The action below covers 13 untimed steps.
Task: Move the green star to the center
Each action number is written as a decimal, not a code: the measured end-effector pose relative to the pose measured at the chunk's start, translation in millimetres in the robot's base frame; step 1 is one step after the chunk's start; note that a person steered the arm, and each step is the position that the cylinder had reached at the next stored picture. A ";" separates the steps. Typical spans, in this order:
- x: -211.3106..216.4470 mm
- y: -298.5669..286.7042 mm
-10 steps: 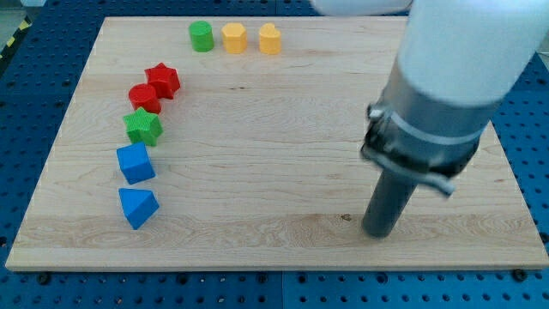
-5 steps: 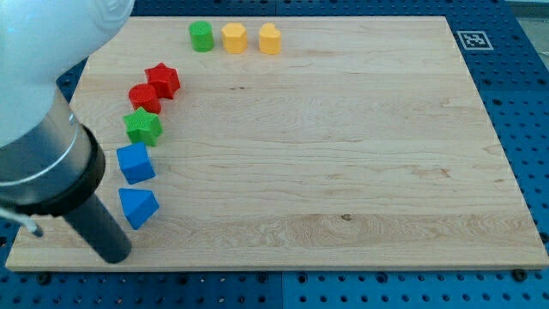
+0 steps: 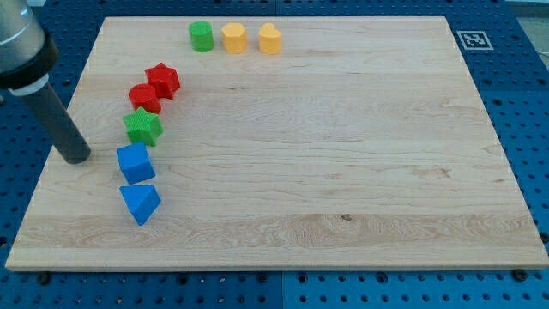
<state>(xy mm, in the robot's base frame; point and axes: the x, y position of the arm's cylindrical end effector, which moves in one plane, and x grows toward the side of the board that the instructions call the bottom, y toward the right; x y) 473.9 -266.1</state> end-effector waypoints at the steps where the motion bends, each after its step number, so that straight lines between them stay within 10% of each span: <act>1: -23.3 -14.8; 13: 36.3 271.1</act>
<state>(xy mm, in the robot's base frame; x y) 510.2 5.0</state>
